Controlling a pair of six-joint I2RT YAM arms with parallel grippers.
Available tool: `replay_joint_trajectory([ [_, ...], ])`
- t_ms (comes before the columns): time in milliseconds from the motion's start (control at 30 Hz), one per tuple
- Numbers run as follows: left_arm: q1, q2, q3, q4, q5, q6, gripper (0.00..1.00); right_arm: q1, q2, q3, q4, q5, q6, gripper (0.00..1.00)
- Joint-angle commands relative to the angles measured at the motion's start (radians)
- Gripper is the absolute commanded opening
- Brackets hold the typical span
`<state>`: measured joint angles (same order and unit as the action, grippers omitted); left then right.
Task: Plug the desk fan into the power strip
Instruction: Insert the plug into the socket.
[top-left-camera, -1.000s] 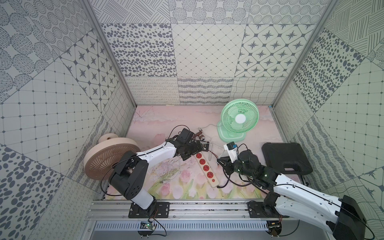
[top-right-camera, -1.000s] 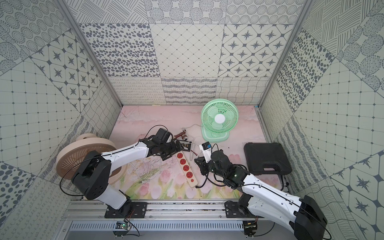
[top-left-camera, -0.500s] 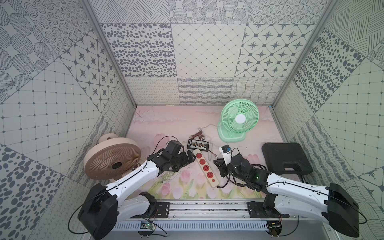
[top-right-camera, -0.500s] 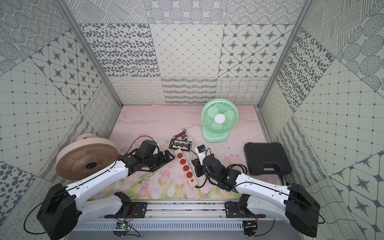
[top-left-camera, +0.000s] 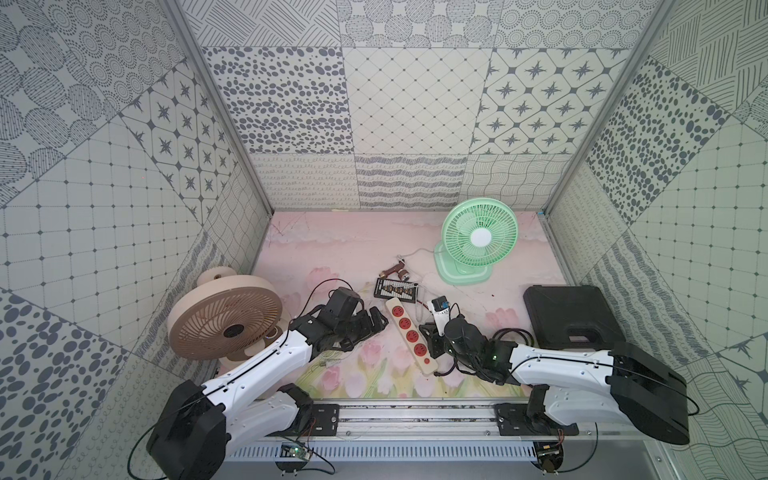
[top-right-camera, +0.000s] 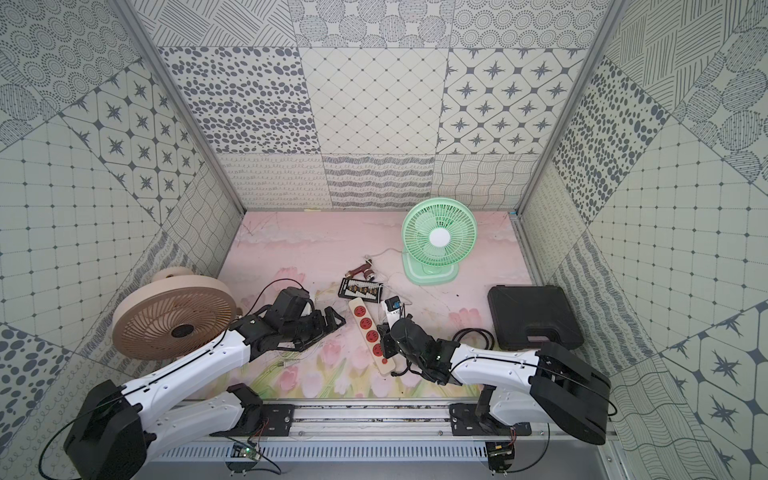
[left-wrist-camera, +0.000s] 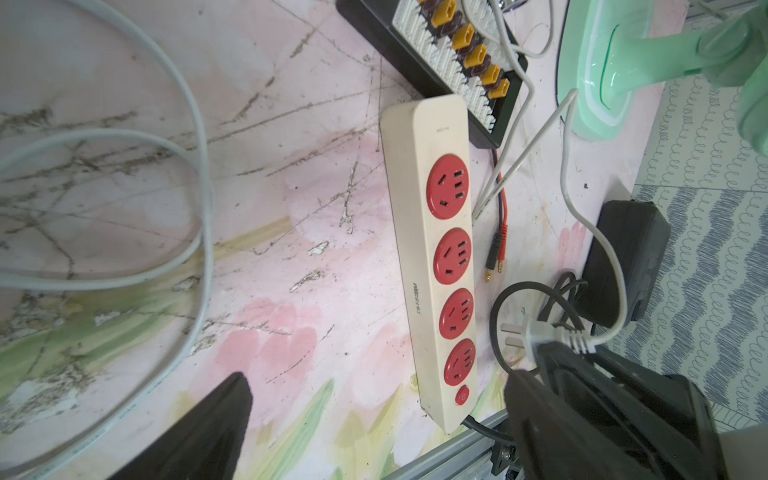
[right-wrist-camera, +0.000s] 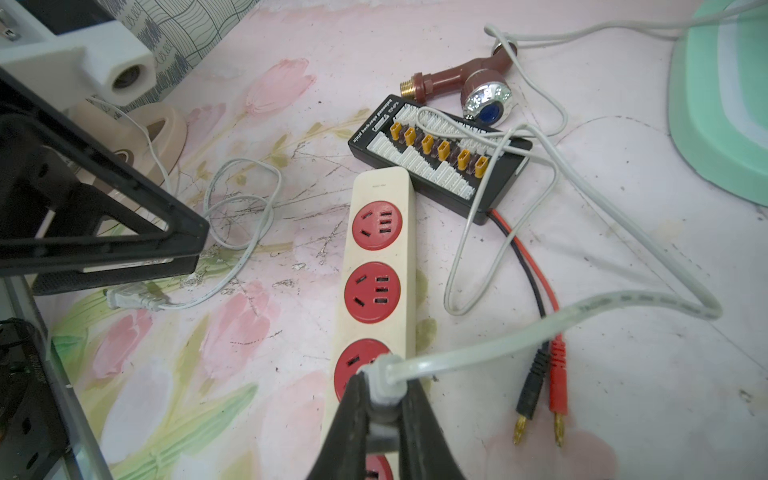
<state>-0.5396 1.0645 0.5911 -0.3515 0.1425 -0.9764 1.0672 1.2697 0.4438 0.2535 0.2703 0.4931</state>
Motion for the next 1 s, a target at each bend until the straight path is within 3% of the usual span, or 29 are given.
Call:
replay_joint_trajectory([
  [0, -0.007, -0.036, -0.025, 0.035, -0.032, -0.003, 0.99, 0.02, 0.039, -0.012, 0.115, 0.047, 0.033, 0.0],
  [367, -0.006, -0.057, -0.042, 0.025, -0.039, -0.004, 1.0, 0.05, 0.144, -0.009, 0.191, 0.117, 0.078, 0.0],
  [967, -0.007, -0.063, -0.043, 0.024, -0.033, -0.002, 0.99, 0.102, 0.192, -0.051, 0.181, 0.15, 0.133, 0.0],
])
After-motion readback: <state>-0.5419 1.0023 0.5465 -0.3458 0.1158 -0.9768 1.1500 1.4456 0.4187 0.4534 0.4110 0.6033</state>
